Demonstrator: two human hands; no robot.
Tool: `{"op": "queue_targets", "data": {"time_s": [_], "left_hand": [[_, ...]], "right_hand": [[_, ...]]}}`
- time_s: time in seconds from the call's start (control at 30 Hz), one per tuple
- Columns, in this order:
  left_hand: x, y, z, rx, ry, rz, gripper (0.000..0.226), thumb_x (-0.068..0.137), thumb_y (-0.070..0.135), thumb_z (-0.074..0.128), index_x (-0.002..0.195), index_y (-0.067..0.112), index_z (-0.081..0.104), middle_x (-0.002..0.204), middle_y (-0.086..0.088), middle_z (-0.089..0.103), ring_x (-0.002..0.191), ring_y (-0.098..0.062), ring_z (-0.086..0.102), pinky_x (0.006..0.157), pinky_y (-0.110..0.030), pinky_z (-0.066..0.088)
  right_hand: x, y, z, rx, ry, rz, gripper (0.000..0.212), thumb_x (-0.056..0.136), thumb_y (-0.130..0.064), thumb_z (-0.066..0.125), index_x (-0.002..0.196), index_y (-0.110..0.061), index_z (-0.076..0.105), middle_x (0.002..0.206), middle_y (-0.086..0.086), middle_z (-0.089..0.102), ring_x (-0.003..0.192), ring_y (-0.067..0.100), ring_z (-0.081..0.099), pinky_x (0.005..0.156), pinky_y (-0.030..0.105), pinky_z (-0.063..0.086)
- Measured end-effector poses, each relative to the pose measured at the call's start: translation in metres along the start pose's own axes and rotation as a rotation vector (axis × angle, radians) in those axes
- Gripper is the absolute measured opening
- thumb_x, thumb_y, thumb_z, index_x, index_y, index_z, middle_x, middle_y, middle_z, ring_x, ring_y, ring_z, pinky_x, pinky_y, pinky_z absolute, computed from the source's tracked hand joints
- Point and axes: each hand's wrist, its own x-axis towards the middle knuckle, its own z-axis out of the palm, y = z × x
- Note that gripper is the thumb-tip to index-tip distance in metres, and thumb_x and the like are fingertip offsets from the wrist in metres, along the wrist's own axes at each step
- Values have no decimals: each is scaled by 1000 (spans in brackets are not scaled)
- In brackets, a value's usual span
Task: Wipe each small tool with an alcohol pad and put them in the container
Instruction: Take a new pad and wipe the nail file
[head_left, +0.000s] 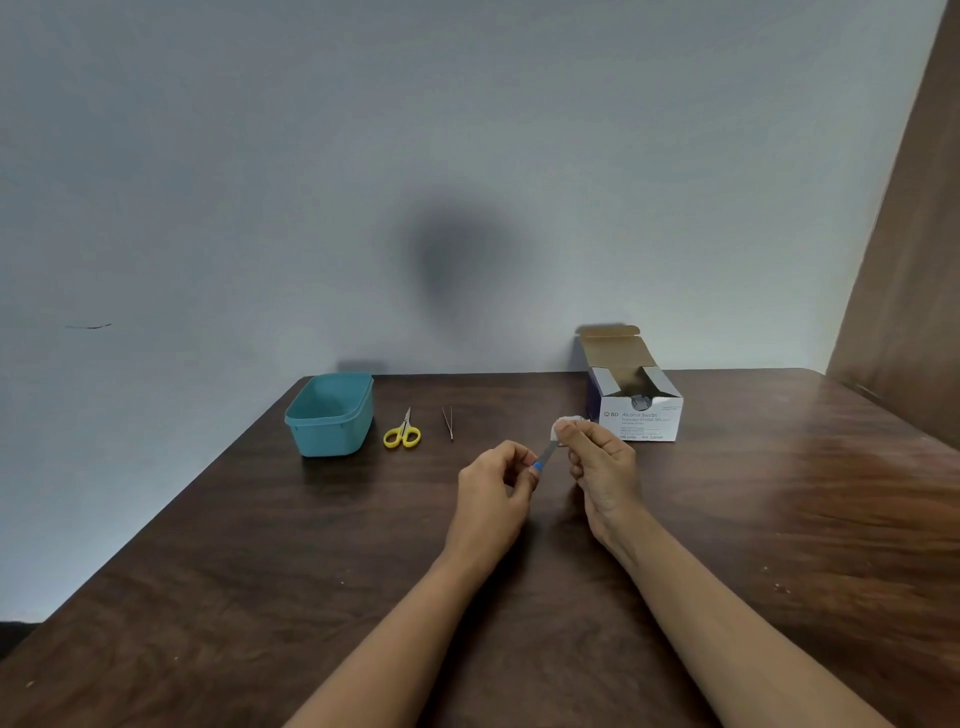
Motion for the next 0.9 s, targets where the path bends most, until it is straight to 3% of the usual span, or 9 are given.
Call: {"op": "queue_targets", "data": {"time_s": [0.13, 0.3, 0.6, 0.73, 0.9], "left_hand": [[-2, 2, -1, -5, 20, 0, 6, 90, 18, 62, 86, 22, 65, 78, 10, 63, 73, -2, 58, 62, -9, 45], [-2, 2, 0, 6, 29, 4, 10, 91, 20, 62, 81, 23, 66, 74, 9, 65, 71, -5, 59, 61, -10, 43], [-1, -2, 4, 71, -4, 39, 15, 94, 26, 56, 84, 18, 64, 70, 11, 59, 70, -5, 55, 62, -18, 43], [-2, -3, 3, 68, -3, -16, 20, 95, 29, 54, 83, 20, 67, 71, 9, 64, 68, -3, 59, 65, -22, 49], [-1, -2, -1, -79, -23, -87, 28, 96, 23, 52, 74, 20, 69, 68, 7, 67, 67, 2, 62, 65, -8, 46]], "right_hand": [[0, -1, -1, 35, 0, 2, 7, 84, -6, 67, 88, -9, 73, 61, -9, 62, 52, 0, 50, 49, 10, 38], [-1, -3, 0, 77, -20, 13, 8, 81, -3, 70, 89, -4, 72, 74, -3, 69, 55, -2, 57, 51, 9, 41], [0, -2, -1, 34, 17, 34, 7, 79, -10, 73, 86, -7, 73, 57, -9, 58, 50, 1, 46, 49, 13, 38], [4, 1, -3, 47, 18, 29, 6, 81, -11, 71, 86, -10, 75, 72, 5, 59, 54, 4, 41, 45, 13, 35], [4, 0, -5, 111, -126, 84, 19, 74, -19, 70, 88, -9, 76, 83, 10, 56, 55, 5, 37, 48, 14, 29]]}}
